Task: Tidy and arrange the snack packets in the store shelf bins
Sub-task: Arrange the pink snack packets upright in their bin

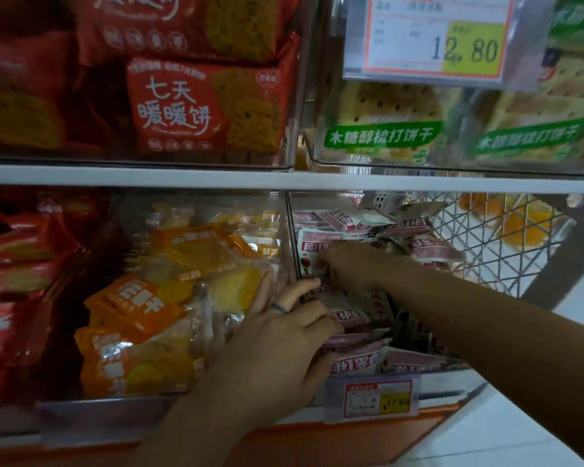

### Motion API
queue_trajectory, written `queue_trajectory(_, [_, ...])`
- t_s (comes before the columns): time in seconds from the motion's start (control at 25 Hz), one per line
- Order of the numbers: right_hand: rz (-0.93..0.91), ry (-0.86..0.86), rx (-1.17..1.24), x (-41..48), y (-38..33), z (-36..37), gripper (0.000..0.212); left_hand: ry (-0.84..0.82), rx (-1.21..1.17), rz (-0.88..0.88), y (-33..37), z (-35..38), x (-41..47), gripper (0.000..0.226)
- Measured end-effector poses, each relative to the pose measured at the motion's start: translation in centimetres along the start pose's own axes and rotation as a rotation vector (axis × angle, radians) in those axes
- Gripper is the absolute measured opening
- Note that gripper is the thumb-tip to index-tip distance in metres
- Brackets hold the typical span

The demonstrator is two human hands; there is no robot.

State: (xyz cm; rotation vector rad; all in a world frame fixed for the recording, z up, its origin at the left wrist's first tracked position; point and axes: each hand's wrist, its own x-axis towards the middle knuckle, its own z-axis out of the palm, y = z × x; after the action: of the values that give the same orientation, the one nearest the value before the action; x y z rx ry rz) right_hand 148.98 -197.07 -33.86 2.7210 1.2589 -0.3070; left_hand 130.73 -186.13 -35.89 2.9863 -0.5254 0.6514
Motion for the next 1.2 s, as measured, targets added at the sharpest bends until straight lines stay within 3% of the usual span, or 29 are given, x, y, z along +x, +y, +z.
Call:
queue_trajectory(0.32, [-0.006, -0.263, 0.100, 0.8, 1.2, -0.6, 0.029, 0.028, -0.043, -0.003, -0.1, 0.4, -0.1, 0.031])
queue_trajectory(0.72, [0.167, -0.264, 0.170, 0.9, -0.1, -1.6, 0.024, 0.034, -0.063, 0.002, -0.1, 0.2, 0.0, 0.031])
queue_trajectory(0.8, [0.177, -0.223, 0.204, 0.8, -0.2, -1.6, 0.029, 0.039, -0.061, 0.000, -0.1, 0.2, 0.0, 0.031])
queue_trajectory(0.88, [0.159, -0.131, 0.267, 0.5, 0.0, -1.7, 0.020, 0.044, -0.072, 0.001, -0.2, 0.1, 0.0, 0.031])
queue_trajectory(1.0, [0.204, 0.104, 0.553, -0.6, 0.1, -1.7, 0.011, 0.039, -0.088, 0.007, -0.2, 0.0, 0.0, 0.029])
queue_trajectory(1.2, [0.276, 0.384, 0.915, -3.6, 0.9, -1.5, 0.014, 0.024, -0.093, 0.012, -0.1, -0.2, -0.1, 0.028])
